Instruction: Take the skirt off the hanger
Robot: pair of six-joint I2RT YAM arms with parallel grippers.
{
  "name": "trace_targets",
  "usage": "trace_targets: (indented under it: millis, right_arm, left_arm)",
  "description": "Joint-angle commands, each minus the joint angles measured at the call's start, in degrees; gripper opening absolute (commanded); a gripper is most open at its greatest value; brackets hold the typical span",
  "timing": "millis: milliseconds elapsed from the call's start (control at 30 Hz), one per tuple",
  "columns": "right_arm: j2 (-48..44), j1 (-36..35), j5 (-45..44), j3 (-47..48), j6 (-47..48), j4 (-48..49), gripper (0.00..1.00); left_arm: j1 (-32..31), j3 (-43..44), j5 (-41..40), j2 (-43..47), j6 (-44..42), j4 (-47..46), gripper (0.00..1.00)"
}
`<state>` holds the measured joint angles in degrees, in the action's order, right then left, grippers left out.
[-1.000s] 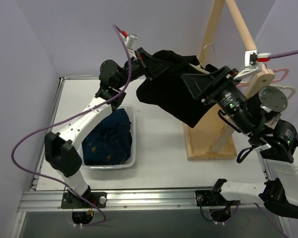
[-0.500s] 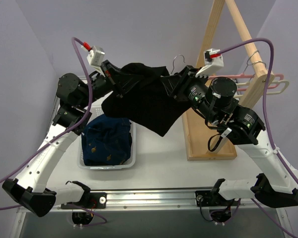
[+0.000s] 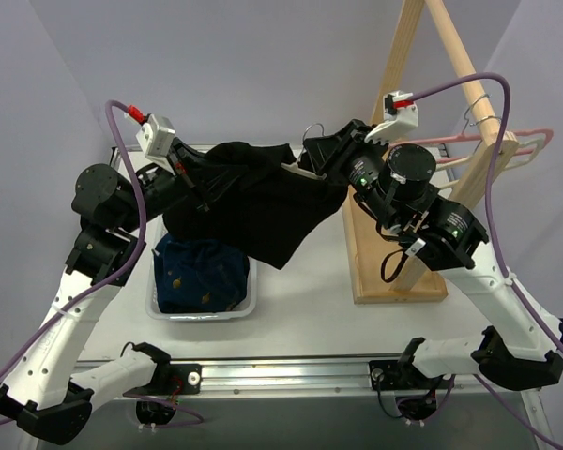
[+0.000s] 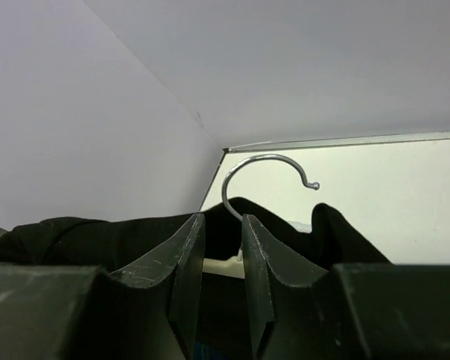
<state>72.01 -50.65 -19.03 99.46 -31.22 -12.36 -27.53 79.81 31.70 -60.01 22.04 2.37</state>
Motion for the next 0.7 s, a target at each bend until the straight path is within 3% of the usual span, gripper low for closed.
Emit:
trace_targets:
  millis: [0, 667]
  right_arm:
    - [1.29, 0.2, -1.19, -0.14, -0.86, 3.75, 0.23]
    - [-0.12, -0.06, -0.92, -5.77, -4.02, 4.27, 0.27]
  left_arm:
    - [0.55, -0.44, -0.68, 1.38, -0.25, -4.13, 0.02]
    - [0.9, 1.93, -0.15, 1.3, -1.74, -5.45, 0.02]
